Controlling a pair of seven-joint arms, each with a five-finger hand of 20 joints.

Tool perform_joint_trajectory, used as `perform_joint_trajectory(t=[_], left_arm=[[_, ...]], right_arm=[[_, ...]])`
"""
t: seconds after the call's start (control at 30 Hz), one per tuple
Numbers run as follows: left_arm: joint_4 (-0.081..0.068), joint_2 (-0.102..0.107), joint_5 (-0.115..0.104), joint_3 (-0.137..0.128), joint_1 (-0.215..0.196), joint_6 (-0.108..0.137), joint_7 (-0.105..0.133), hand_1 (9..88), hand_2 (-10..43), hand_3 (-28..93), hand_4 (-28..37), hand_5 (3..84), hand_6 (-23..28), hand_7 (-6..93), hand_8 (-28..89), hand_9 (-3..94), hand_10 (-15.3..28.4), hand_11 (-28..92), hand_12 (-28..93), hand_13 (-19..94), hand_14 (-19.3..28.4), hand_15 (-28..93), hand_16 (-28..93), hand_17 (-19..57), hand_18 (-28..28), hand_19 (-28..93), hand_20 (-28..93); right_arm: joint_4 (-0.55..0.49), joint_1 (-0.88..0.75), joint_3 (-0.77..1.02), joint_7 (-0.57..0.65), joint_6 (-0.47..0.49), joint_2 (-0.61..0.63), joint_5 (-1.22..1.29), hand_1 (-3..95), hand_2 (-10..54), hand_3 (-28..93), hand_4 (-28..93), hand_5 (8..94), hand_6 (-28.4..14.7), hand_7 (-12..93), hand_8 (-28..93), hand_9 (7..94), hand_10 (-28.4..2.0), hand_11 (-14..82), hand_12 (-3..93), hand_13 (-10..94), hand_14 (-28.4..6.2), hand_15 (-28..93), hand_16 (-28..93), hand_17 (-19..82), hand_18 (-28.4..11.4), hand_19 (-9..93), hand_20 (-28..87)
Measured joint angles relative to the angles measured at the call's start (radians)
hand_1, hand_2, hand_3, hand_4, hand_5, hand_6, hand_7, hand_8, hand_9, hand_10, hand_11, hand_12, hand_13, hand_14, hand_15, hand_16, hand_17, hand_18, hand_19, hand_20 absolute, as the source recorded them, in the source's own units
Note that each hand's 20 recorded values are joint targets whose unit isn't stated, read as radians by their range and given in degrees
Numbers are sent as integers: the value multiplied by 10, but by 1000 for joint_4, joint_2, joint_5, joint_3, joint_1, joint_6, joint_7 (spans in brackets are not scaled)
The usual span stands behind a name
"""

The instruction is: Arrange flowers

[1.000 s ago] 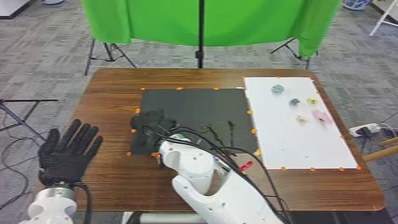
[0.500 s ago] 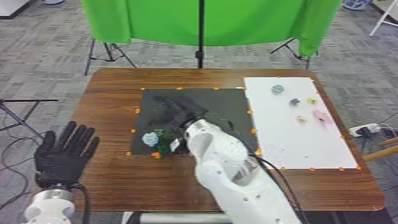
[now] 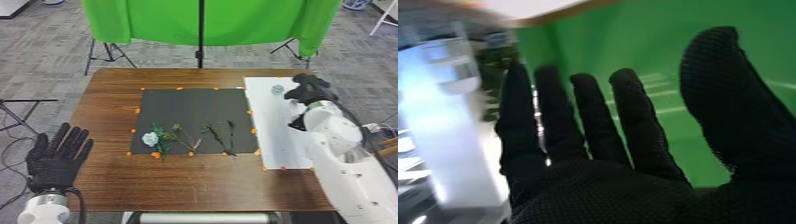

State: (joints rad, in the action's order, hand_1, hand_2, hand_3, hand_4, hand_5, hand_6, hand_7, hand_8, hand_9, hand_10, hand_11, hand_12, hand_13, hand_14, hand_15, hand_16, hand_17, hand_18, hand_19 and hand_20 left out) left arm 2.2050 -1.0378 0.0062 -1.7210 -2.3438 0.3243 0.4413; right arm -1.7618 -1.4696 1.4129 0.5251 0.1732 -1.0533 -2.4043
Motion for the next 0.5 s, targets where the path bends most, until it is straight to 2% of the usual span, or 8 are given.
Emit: perform_joint_trajectory(t=[0.2,0.3,0.37,0.5], left_arm=[[-2,0,0,1,13,2,0,265,133,722,-283,446,76,134,-110,407,142,193,105,340,133,248,-31,-36,137,343,144],[-2,0,0,2,21,2,-1,265,134,721,-283,447,77,134,-110,408,141,193,105,340,133,248,-32,-36,137,344,145],[-2,1,0,2,25,2,-2,265,135,722,-283,447,77,133,-111,408,141,194,105,339,133,249,-31,-37,137,345,145],[-2,1,0,2,27,6,-3,264,136,722,-283,448,77,135,-110,408,142,194,105,339,133,249,-32,-37,138,346,146]], right_arm=[[13,-37,11,29,-7,60,1,412,-95,813,-283,475,-49,124,-108,463,-167,127,160,423,-141,384,194,188,-211,726,325],[-2,-59,13,39,-5,60,-2,403,-95,791,-283,514,-44,124,-109,514,-164,156,169,451,-147,565,207,215,-215,782,386],[-18,-77,14,41,-2,60,-8,402,-95,764,-283,521,-46,121,-107,525,-167,167,172,455,-151,620,215,228,-216,801,410],[-33,-103,15,59,14,56,-8,414,-95,733,-283,530,-51,123,-108,536,-173,178,173,466,-153,660,222,248,-220,826,430]])
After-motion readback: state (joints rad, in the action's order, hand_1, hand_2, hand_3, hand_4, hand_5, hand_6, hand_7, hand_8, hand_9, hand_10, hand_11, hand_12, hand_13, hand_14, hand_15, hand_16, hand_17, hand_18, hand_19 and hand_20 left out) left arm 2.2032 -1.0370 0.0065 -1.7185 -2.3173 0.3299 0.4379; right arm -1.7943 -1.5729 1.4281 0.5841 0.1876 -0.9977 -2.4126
